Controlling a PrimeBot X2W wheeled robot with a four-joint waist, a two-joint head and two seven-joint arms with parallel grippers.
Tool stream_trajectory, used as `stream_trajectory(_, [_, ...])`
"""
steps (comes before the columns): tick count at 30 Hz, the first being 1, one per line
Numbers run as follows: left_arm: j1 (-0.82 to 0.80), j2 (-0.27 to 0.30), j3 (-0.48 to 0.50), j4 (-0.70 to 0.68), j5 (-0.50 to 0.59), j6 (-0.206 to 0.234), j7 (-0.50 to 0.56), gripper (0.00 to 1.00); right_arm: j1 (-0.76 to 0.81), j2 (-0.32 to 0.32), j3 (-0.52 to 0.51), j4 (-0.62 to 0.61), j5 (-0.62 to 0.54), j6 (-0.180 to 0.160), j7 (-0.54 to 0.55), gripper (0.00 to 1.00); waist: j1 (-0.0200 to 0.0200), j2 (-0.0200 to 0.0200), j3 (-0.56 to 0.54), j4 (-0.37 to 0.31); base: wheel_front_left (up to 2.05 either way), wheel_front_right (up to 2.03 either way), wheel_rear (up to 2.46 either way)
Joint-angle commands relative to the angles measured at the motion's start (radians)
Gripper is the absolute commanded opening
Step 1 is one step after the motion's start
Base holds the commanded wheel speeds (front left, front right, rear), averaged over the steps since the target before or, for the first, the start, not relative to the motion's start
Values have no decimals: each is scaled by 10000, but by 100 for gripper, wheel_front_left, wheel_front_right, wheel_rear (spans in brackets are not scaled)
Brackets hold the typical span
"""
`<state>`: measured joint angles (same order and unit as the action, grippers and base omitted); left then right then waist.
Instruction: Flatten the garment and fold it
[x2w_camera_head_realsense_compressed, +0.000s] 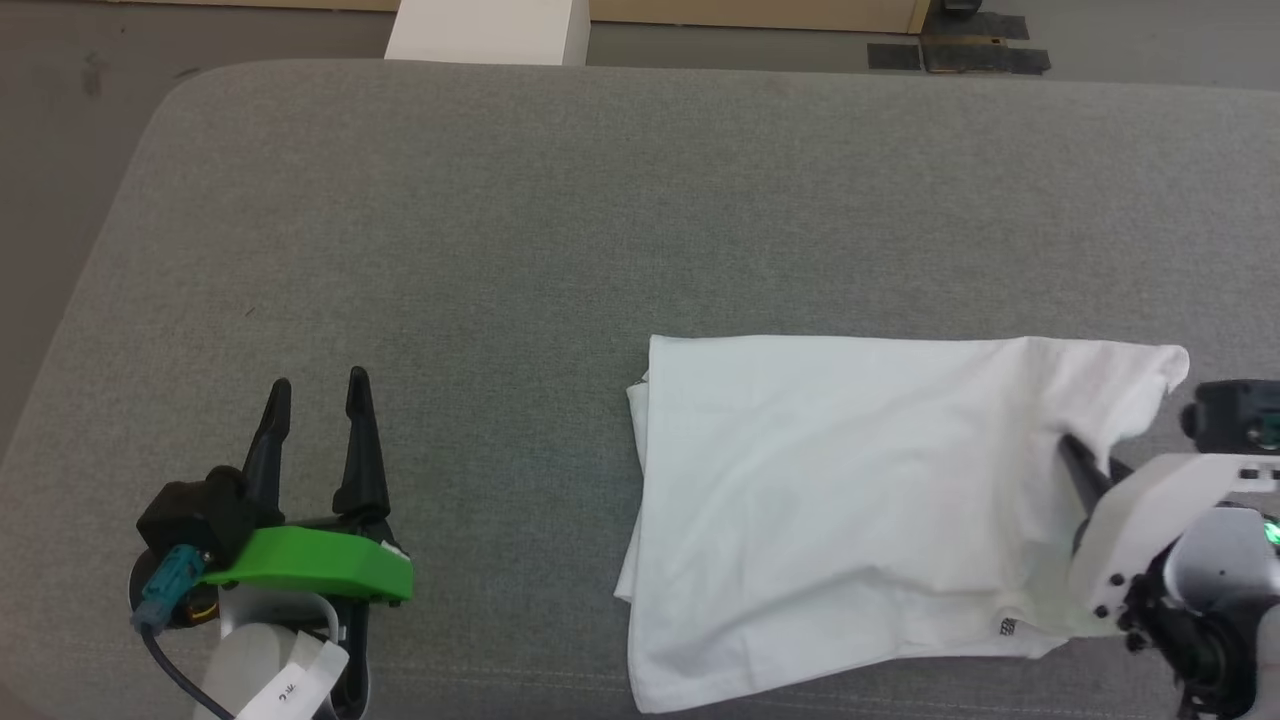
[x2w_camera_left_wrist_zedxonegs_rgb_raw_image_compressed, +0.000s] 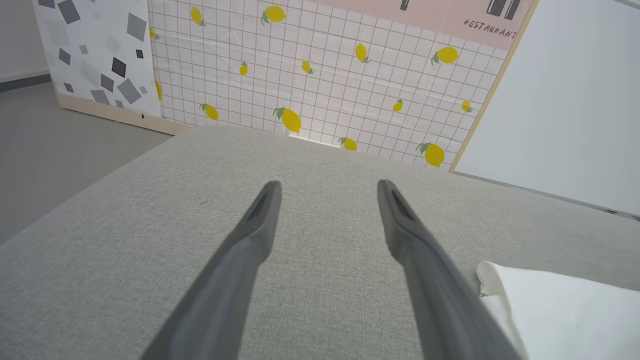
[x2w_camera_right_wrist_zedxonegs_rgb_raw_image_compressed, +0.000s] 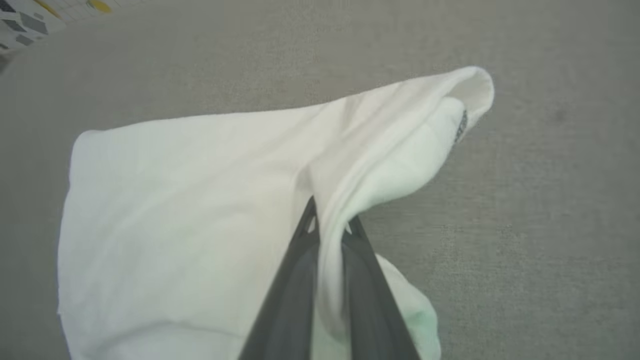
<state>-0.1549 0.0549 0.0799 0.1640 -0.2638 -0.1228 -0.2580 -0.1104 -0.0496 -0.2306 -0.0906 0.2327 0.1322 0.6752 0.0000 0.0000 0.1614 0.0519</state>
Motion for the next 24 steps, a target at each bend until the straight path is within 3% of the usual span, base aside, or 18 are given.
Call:
stream_trajectory(1, [43, -44, 2, 25, 108, -65, -38, 100, 210, -7, 479, -621, -2, -15, 227, 0, 0, 0, 18, -3, 0, 0, 0])
stream_trajectory(5, [-17, -45, -25, 31, 130, -70, -38, 100, 382, -7, 2341, -2057, -334, -15, 824, 0, 0, 0, 86, 8, 0, 0, 0])
stream_trajectory(6, [-61, -45, -44, 21, 115, -72, -38, 100, 187, -7, 3365, -2226, -464, -15, 1032, 0, 0, 0, 155, 36, 0, 0, 0])
stream_trajectory(8, [-129, -45, -112, 24, 91, -73, -38, 100, -112, -7, 4061, -2065, -550, -15, 1110, 0, 0, 0, 220, 107, 0, 0, 0])
stream_trajectory(9, [-276, -46, -223, 45, 29, -75, -38, 100, -685, -7, 4878, -1436, -547, -15, 1170, 0, 0, 0, 377, 278, 0, 0, 0])
stream_trajectory(23, [-540, -46, -542, 16, -205, -77, -38, 100, -2872, -7, 6768, 2625, 12, -15, 1076, 0, 0, 0, 1020, 1018, 0, 0, 0])
stream_trajectory(24, [-542, -46, -547, 16, -212, -77, -38, 100, -2967, -7, 6836, 2839, 111, -15, 1043, 11, 0, 0, 1038, 1031, 0, 0, 0])
